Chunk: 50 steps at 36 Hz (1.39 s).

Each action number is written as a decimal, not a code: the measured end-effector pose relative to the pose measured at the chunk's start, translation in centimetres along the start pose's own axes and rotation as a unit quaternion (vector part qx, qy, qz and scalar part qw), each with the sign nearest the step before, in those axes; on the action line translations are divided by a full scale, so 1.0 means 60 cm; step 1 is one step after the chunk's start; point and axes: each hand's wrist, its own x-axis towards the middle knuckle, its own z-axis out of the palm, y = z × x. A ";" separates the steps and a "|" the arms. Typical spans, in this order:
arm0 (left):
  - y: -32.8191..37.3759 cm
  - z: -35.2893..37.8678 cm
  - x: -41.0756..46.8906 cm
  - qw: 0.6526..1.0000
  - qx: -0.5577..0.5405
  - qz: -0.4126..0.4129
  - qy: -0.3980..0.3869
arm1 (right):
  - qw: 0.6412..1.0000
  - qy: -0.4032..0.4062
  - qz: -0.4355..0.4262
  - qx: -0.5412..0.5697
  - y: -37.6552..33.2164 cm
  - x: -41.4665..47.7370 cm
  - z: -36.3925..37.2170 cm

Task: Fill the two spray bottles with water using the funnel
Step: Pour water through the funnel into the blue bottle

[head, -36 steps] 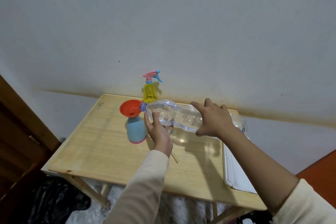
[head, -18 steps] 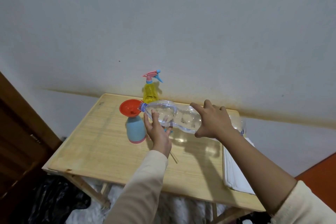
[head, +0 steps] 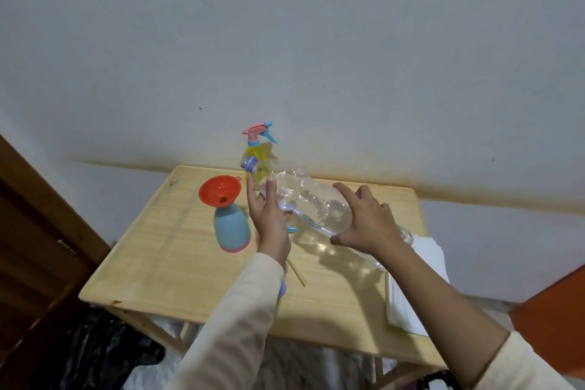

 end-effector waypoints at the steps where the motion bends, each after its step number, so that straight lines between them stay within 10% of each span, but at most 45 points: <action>1: 0.002 0.007 0.001 1.000 0.021 0.014 -0.007 | 1.000 0.005 0.005 0.020 0.005 -0.001 0.003; 20: -0.050 0.186 -0.035 0.913 0.230 0.173 -0.290 | 0.923 0.080 0.071 0.369 0.135 0.009 0.061; 50: -0.085 0.171 -0.055 0.809 0.384 0.247 -0.371 | 0.923 0.071 0.130 0.356 0.157 0.002 0.065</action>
